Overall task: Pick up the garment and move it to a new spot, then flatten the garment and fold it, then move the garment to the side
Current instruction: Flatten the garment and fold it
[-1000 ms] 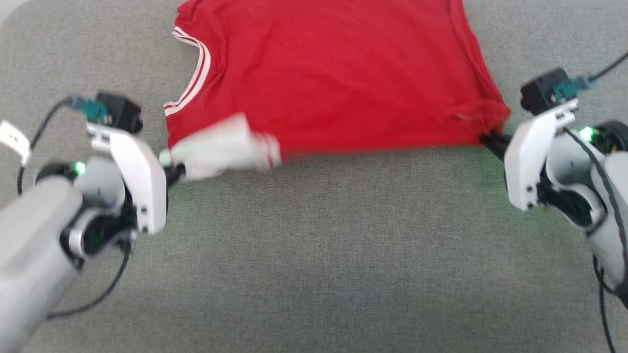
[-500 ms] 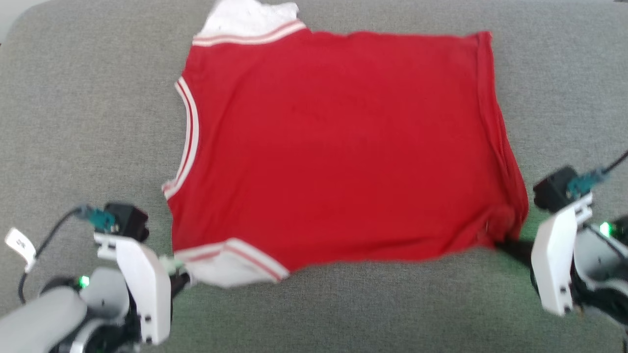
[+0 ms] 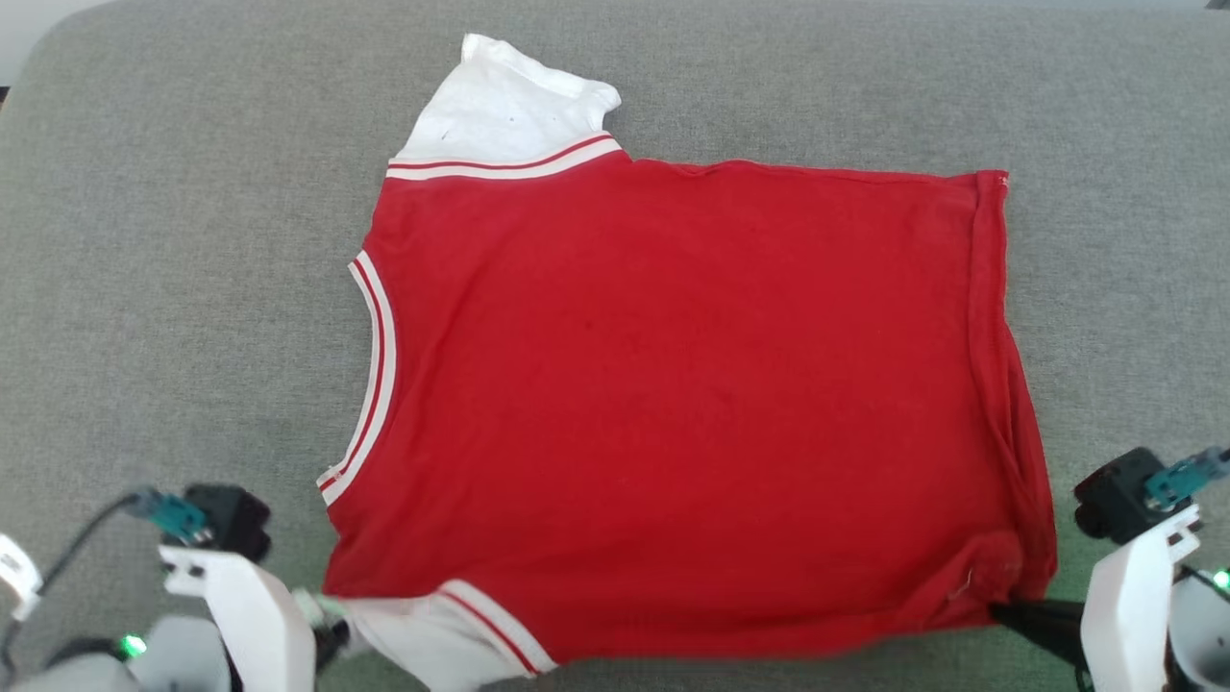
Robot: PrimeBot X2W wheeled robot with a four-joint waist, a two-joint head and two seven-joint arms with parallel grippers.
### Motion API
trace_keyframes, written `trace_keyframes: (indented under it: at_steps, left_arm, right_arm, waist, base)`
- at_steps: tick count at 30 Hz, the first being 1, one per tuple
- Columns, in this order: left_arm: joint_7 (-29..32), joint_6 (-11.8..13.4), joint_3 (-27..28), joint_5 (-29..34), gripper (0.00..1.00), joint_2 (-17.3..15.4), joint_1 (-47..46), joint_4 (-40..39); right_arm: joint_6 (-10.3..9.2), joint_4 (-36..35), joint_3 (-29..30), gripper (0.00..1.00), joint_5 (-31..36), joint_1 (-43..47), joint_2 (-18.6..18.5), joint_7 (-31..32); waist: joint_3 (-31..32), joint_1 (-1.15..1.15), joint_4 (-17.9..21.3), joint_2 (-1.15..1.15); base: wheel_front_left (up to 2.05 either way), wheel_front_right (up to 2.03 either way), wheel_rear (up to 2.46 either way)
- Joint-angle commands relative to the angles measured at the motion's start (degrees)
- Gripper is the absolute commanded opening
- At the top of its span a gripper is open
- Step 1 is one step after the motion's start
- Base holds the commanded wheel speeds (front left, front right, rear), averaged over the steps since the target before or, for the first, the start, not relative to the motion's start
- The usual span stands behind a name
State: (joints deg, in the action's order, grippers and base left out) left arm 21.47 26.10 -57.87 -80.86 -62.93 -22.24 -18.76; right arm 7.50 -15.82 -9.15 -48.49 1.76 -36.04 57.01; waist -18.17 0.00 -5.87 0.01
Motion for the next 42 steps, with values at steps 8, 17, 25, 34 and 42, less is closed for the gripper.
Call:
trace_keyframes:
  at_steps: [8, 17, 25, 34, 42]
  left_arm:
    - [0.78, -0.26, 4.67, 7.94, 0.00, -5.28, -10.35, -3.68]
    - [5.95, -6.37, 5.93, 14.27, 0.00, 0.22, -23.55, 6.88]
    - [8.36, -12.98, 3.89, 14.65, 0.00, 8.70, -28.62, 23.18]
    - [7.15, -20.39, 3.15, 12.63, 0.71, 17.29, -31.10, 40.16]
    - [6.56, -19.23, 4.48, 12.24, 1.00, 14.96, -31.13, 38.52]
  right_arm:
    - [-0.02, -4.63, 6.18, 0.00, 5.39, -5.26, 3.35, -1.22]
    - [-0.02, 2.29, 3.34, 0.00, 10.57, -19.04, 4.65, -6.21]
    - [-0.03, 11.89, -3.89, 0.00, 12.03, -27.71, 4.40, -9.11]
    - [-0.03, 22.23, -10.49, 0.24, 11.47, -35.01, 5.40, -11.97]
    - [-0.02, 19.57, -7.97, 1.00, 12.28, -34.55, 4.66, -16.74]
  waist:
    - [-1.31, 0.00, 0.74, -0.01]
    - [-3.95, 0.00, 1.48, -0.01]
    - [-5.98, 0.00, 2.04, -0.01]
    - [-7.09, 0.00, 2.43, -0.01]
    - [-6.48, 0.00, 2.34, -0.01]
  base:
    - [0.00, 0.00, 0.00]
    - [0.00, 0.00, 0.00]
    - [0.00, 0.00, 0.00]
    - [0.00, 0.00, 0.00]
    - [0.00, 0.00, 0.00]
